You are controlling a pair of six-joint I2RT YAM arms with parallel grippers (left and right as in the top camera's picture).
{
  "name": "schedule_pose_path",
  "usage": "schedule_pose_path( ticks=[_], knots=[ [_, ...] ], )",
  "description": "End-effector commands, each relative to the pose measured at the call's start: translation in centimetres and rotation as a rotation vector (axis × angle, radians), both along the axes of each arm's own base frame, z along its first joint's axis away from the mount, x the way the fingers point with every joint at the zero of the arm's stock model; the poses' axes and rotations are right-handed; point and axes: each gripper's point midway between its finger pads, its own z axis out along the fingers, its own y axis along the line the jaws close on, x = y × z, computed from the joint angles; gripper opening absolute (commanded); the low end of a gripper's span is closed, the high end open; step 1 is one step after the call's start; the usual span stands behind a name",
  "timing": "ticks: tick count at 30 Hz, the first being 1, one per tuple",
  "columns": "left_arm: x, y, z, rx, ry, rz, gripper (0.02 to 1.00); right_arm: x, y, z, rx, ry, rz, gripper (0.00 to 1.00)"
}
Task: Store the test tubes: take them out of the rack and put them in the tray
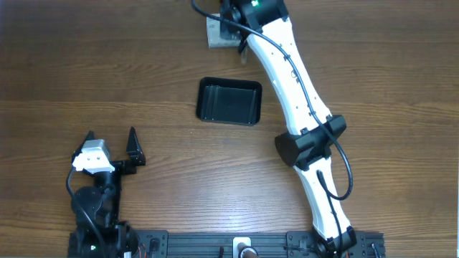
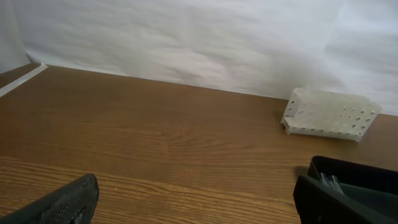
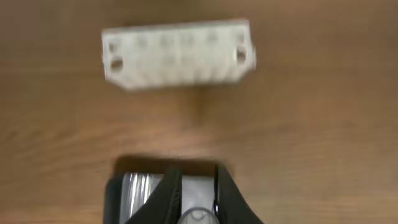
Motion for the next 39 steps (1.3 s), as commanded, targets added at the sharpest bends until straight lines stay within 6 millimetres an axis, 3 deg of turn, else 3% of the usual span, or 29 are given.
schedule_pose_path(
  ticks=[1, 5, 11, 18, 39],
  knots=[
    [0.0, 0.1, -0.2, 0.015, 0.003, 0.006, 0.998, -2.2, -0.7, -0.8, 0.049, 0.083, -0.130, 0.031],
    [0.0, 0.1, -0.2, 0.015, 0.003, 0.006, 0.998, -3.2, -0.4, -4.7, 0.026, 0.200, -0.133, 0.029],
    [0.0, 0.1, -0.2, 0.015, 0.003, 0.006, 0.998, -4.0, 0.2, -7.7, 0.031, 0.285, -0.121, 0.031],
    [0.0, 0.1, -0.2, 0.015, 0.003, 0.006, 0.998, -5.3, 1.1, -9.9, 0.031, 0.354, -0.110, 0.034],
    [0.0, 0.1, -0.2, 0.015, 0.003, 0.006, 0.998, -5.9, 1.6, -15.4, 0.041, 0.420, -0.122, 0.053]
  ],
)
